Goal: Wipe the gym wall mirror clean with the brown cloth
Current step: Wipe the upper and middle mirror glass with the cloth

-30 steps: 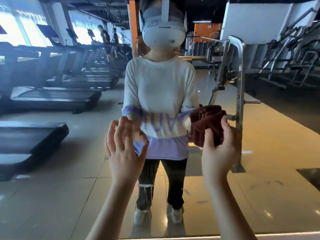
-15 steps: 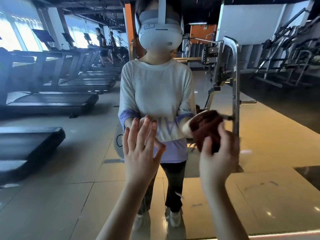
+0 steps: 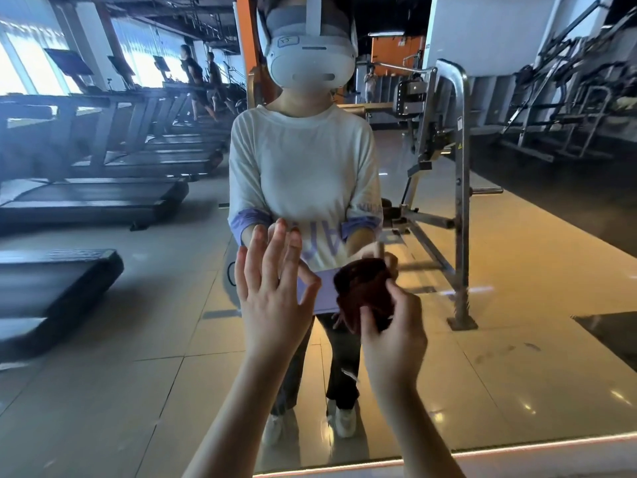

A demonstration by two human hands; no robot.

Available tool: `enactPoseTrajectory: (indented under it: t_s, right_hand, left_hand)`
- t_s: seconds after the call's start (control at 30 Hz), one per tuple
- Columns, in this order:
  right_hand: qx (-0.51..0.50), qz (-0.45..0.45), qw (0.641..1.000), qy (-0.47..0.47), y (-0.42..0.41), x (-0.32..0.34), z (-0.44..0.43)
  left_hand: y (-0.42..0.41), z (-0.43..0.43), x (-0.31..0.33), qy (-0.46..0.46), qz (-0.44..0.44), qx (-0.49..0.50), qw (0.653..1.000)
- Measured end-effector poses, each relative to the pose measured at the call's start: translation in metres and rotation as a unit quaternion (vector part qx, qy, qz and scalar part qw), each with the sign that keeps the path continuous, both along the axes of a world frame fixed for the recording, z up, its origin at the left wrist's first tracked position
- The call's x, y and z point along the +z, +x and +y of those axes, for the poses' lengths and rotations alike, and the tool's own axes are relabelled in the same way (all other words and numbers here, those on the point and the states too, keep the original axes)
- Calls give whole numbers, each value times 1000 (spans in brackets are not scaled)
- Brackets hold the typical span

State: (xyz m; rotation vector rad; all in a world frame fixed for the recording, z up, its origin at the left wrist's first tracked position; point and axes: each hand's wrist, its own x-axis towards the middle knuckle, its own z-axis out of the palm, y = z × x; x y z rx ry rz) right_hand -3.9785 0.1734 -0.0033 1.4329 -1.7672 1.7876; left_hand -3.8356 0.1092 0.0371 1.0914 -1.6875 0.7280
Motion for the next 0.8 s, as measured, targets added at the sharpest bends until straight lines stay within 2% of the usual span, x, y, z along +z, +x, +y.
enactPoseTrajectory:
  t_s: [0.1,0.27,0.4,0.47,0.53,0.6,0.67,0.73,0.8]
  right_hand:
    - [6,18,1000,16,-12,-4,-1]
    - [-55,-70,996,6,-22,-12,0]
    - [-17,14,999,40,0,-29,0]
    - [-15,27,999,45,-9,-25,0]
    - [-39,-30,998,31,-26,-16,1]
    - [-76,-123,990,-2,-43,-10,3]
    - [-101,-166,981,-12,-47,-12,3]
    - [-95,-148,984,0,-38,-18,3]
    - [-63,-88,994,-1,-30,-20,3]
  left_hand:
    - [1,0,0,-1,-4,-2,1000]
    - [-1,2,0,2,2,-7,1000]
    - [0,2,0,4,3,-7,1000]
    - [-1,3,0,4,4,-10,1000]
    - [-1,4,0,3,8,-16,1000]
    - [-2,5,0,5,16,-18,1000]
    - [-5,6,-1,13,25,-18,999]
    - [-7,7,-2,14,35,-15,999]
    - [-12,8,-1,9,27,-31,999]
